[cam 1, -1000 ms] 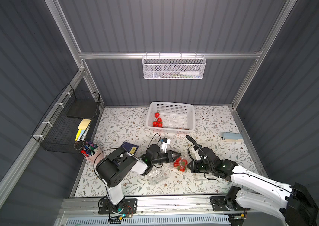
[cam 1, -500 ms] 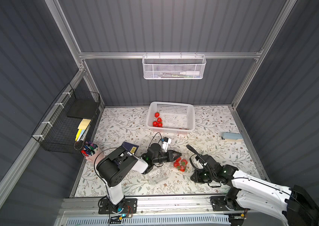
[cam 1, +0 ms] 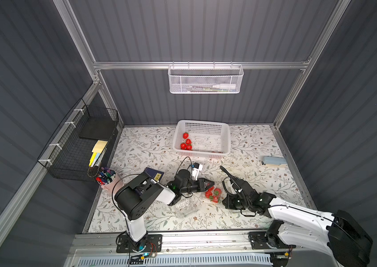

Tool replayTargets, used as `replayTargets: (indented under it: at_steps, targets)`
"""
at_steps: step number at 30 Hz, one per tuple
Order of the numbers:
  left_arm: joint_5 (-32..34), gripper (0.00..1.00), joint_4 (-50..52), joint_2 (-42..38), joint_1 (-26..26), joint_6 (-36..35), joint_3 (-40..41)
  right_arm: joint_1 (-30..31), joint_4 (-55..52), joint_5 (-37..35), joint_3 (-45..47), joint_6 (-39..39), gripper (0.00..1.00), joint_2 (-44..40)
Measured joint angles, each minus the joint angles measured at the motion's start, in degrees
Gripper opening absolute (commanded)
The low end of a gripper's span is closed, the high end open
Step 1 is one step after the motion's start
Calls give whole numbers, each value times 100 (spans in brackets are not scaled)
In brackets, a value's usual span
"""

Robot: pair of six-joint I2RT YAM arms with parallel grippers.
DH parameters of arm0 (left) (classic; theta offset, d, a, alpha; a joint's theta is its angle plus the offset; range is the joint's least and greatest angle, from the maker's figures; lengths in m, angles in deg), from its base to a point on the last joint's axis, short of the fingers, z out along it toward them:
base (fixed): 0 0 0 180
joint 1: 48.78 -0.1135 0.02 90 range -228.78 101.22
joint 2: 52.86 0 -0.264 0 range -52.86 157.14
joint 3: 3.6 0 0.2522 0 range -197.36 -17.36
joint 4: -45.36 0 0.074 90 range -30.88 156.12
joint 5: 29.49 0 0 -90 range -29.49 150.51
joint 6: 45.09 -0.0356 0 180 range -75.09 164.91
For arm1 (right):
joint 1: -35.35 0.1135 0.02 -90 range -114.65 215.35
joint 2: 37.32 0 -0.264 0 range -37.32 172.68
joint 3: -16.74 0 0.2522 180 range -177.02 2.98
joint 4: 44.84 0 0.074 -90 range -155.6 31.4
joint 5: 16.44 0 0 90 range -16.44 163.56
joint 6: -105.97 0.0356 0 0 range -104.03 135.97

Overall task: Pack strawberries into containers
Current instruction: Close the packing box at the center of the board.

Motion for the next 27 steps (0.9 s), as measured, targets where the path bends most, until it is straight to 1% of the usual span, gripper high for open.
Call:
replayTargets:
  at_steps: [8, 14, 17, 22, 27]
  targets:
    - [-2, 27, 20, 0, 0, -2, 0, -214, 197, 2, -289, -105, 0, 210]
    - [-22, 27, 20, 98, 0, -4, -26, -284, 210, 223, -352, -136, 0, 321]
    - [-31, 27, 20, 101, 0, -4, -31, -275, 105, 387, -280, -136, 0, 90]
    - [-46, 27, 24, 103, 0, -7, -50, -87, -321, 608, -251, -184, 0, -629]
    - [-85, 27, 70, 111, 0, -24, -107, 68, -697, 859, -251, -201, 0, -647]
